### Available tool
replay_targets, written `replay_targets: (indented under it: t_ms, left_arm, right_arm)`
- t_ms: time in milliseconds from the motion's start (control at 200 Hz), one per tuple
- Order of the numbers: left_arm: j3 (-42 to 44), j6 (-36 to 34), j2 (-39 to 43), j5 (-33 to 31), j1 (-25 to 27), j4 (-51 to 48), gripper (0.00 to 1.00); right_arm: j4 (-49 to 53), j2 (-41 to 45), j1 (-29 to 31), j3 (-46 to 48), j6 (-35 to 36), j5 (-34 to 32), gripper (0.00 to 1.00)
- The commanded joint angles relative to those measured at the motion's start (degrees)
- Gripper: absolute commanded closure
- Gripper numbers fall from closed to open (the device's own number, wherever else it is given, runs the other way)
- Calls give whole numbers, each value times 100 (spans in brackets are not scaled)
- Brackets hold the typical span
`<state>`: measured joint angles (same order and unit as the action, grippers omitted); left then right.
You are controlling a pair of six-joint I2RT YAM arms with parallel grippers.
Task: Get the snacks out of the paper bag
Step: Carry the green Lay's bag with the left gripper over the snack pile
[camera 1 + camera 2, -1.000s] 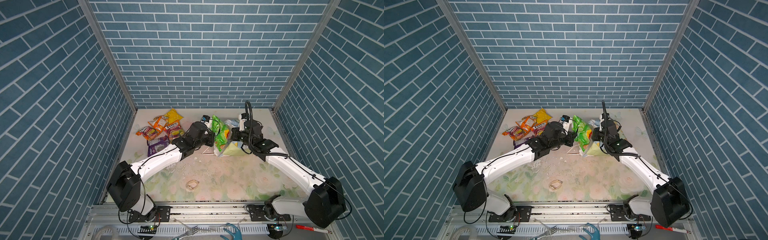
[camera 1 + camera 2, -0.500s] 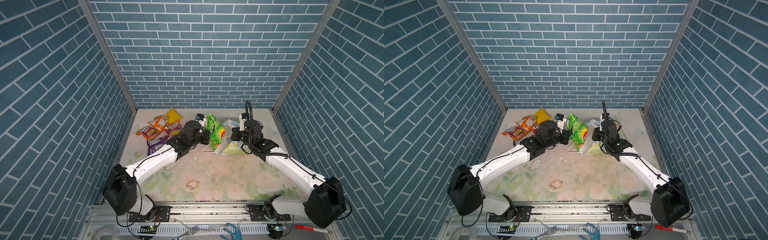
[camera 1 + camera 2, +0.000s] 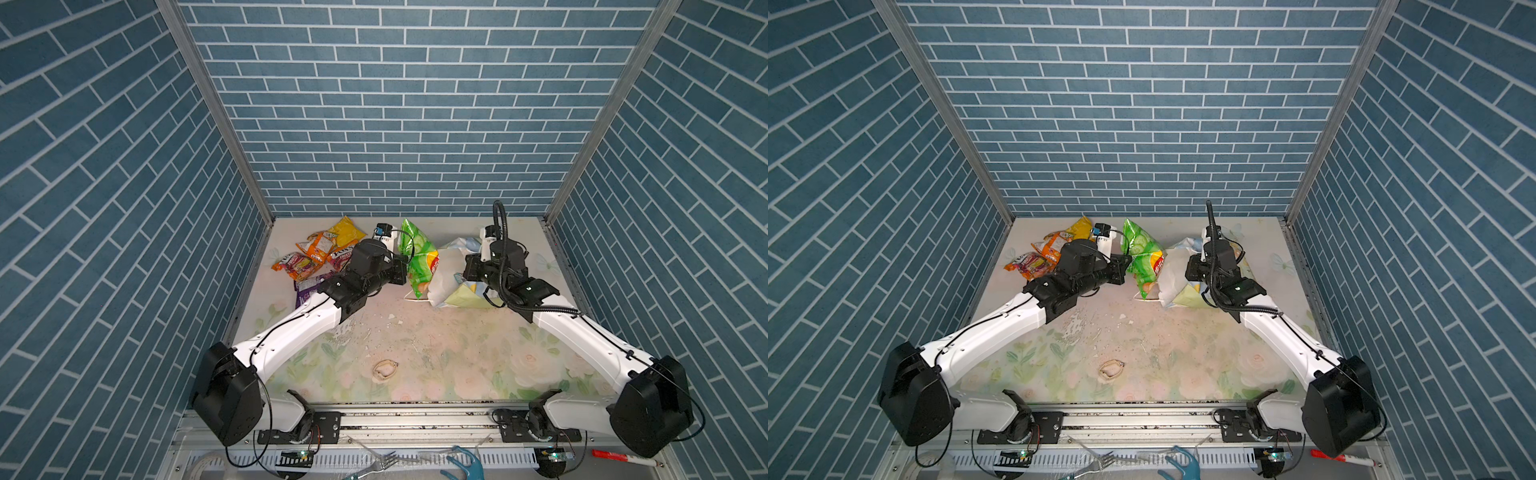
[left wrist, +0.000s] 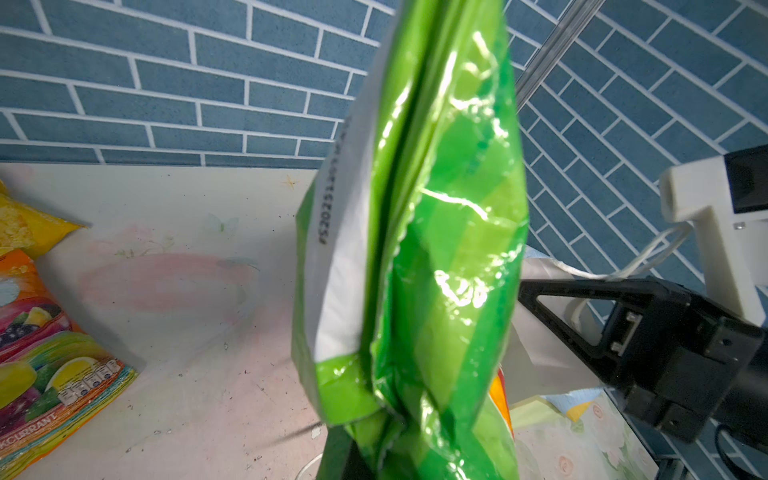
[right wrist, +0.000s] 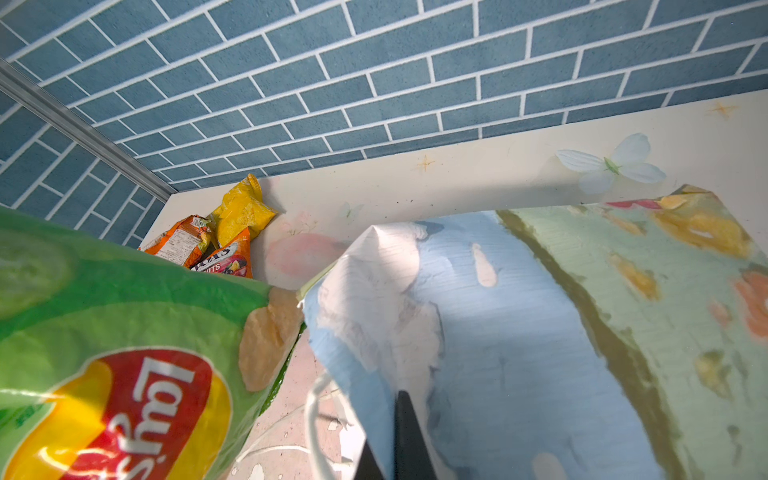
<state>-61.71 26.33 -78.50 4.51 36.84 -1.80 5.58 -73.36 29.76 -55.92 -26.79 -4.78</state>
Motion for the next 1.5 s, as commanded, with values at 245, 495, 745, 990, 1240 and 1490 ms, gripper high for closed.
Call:
replay_targets:
  t_ms: [245,495,745,990,1240,1490]
  left_arm:
    - [146,102,299,-43,-315,277,100]
    - [264,84,469,-71,-593,207,100]
    - [396,110,617,-89,-1100,146,100]
    - [415,74,437,-117,-1687,71,100]
    - [529,149,-9,-124,-2540,225,100]
    - [354,144,-686,3,-3165,200,100]
  right_arm:
    - [83,158,-31,-127,-178,-40,100]
    - [89,168,-52,-125,-187,-30,100]
    - [83,208,-58,-99,-182,-23,100]
    - [70,173,-76,-89,-195,21,100]
    - [66,208,-124,-39,-194,23,100]
    - [15,119,-156,-30,-278,130,100]
